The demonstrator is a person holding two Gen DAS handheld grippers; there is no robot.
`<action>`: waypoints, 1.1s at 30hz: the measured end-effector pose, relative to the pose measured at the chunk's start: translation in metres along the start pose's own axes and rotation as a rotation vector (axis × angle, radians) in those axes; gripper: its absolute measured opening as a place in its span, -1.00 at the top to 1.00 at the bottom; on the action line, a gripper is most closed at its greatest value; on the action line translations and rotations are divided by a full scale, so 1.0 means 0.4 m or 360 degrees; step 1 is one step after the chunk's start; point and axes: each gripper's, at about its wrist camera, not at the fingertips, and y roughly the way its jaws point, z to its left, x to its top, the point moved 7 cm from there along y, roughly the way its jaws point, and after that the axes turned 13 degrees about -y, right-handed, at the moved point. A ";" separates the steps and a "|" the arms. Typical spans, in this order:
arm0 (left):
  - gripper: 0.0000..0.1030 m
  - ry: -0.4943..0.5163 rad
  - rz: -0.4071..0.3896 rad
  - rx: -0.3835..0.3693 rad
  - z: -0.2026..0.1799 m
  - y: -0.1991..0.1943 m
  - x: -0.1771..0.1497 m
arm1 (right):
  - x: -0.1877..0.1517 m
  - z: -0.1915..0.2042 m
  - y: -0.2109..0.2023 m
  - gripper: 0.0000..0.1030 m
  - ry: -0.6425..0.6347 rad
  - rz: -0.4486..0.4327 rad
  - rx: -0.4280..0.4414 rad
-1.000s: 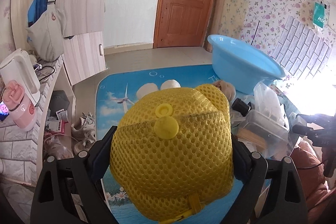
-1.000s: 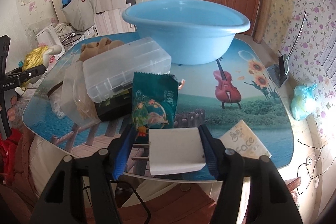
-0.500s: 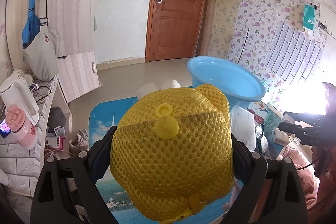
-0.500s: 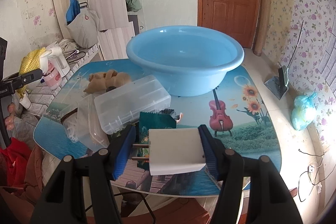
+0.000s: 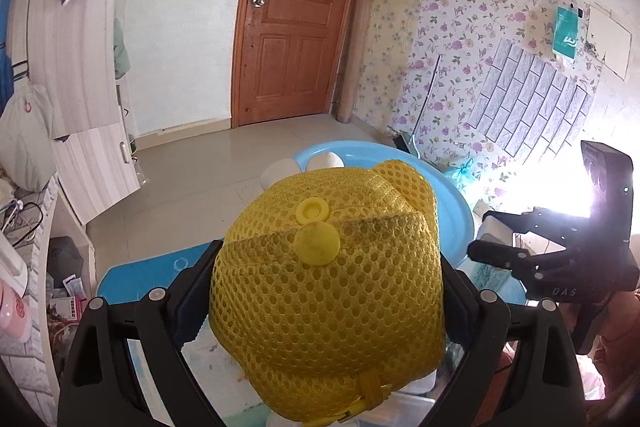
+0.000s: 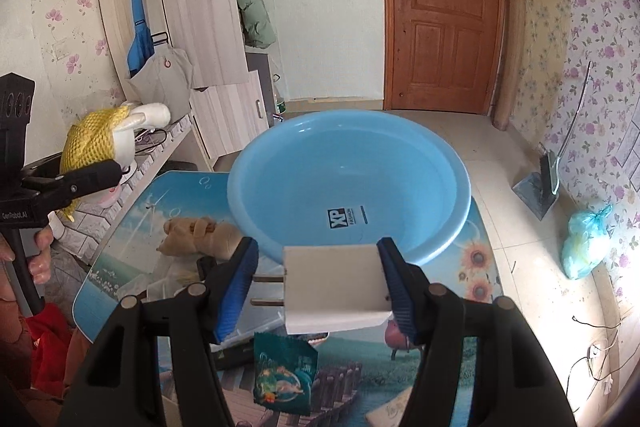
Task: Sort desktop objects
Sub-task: 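Carry the yellow hat and white charger over the blue basin with both grippers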
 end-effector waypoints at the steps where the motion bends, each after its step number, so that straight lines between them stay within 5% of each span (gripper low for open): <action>1: -0.82 0.0016 0.0011 -0.0014 -0.015 0.020 0.008 | 0.007 -0.005 0.015 -0.17 -0.0004 0.0006 0.0010; 15: -0.87 0.0176 0.0261 -0.0151 -0.152 0.282 0.004 | 0.010 -0.065 0.173 -0.17 -0.0020 0.0184 0.0029; 33: -0.99 0.0117 0.0320 -0.0206 -0.136 0.257 -0.053 | -0.011 -0.055 0.214 -0.18 0.0013 0.0239 -0.0015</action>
